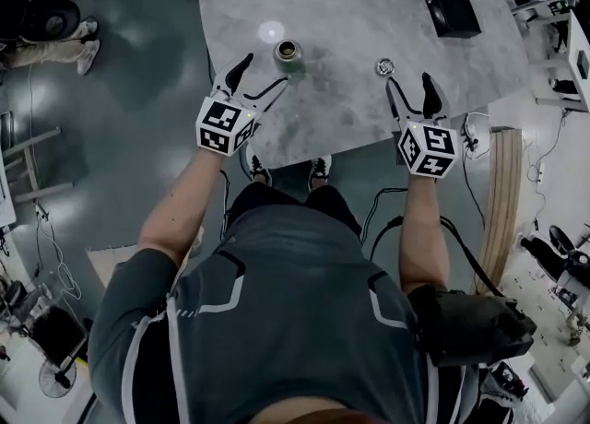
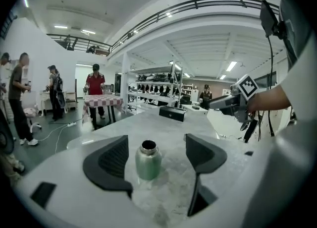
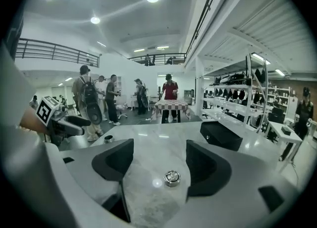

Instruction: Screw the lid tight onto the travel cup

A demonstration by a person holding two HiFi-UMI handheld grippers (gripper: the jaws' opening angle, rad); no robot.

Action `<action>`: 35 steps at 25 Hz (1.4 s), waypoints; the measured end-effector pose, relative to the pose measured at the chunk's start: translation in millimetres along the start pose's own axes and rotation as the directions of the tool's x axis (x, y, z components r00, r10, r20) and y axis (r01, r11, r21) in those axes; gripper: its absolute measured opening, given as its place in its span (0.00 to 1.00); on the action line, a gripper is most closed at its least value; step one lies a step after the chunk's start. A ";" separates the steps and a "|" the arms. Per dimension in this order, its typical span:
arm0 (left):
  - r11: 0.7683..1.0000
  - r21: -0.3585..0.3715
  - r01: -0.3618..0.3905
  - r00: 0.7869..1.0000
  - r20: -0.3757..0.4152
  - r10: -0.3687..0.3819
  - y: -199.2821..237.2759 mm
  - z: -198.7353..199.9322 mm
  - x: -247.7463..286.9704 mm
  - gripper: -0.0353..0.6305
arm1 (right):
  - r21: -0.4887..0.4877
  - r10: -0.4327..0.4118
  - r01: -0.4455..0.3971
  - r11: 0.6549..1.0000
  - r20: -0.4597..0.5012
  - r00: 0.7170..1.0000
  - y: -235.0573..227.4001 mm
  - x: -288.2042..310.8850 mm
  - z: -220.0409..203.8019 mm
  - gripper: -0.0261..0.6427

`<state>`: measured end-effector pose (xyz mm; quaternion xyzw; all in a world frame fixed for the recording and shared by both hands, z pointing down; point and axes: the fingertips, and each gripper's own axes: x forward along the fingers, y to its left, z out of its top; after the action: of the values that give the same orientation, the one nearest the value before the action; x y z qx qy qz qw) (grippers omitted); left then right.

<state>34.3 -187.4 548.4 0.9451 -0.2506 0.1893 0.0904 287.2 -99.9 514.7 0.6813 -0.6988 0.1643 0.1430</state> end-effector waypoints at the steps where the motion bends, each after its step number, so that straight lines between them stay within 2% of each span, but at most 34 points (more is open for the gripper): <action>1: 1.000 -0.002 0.001 1.000 -0.013 -0.001 1.2 -8.3 5.9 0.60 | 0.004 0.003 -0.002 1.000 -0.013 1.000 -0.5 5.3 -8.4 0.52; 8: 0.999 -0.021 -0.028 0.998 -0.063 0.026 9.4 -50.9 44.7 0.60 | 0.021 0.010 -0.008 1.000 -0.107 0.994 -7.4 40.2 -69.4 0.52; 13: 0.999 -0.008 -0.042 0.994 -0.097 0.041 19.9 -73.3 64.6 0.60 | 0.034 0.011 -0.005 0.999 -0.162 0.987 -12.7 62.6 -105.6 0.52; 17: 0.997 -0.011 -0.077 0.989 -0.124 0.075 26.6 -92.0 83.6 0.63 | 0.054 0.017 -0.006 0.999 -0.201 0.980 -19.9 77.5 -130.5 0.52; 20: 0.997 -0.018 -0.071 0.987 -0.143 0.068 27.7 -105.1 99.1 0.65 | 0.059 0.024 -0.011 0.998 -0.233 0.972 -22.4 89.6 -147.3 0.53; 26: 0.996 -0.020 -0.086 0.984 -0.159 0.081 36.5 -117.5 118.4 0.65 | 0.075 0.027 -0.008 0.997 -0.258 0.966 -26.8 111.0 -163.9 0.53; 32: 0.996 0.026 -0.086 0.980 -0.180 0.089 36.8 -121.1 132.3 0.66 | 0.072 0.019 0.002 0.997 -0.278 0.960 -34.2 126.4 -168.5 0.53; 35: 0.995 0.024 -0.092 0.976 -0.194 0.095 37.5 -122.0 134.6 0.67 | 0.070 0.016 0.005 0.998 -0.302 0.953 -36.2 132.3 -170.8 0.53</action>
<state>85.2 -246.3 716.8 0.9098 -0.2834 0.2870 0.0983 315.2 -147.8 726.6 0.6507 -0.6644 0.2914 0.2241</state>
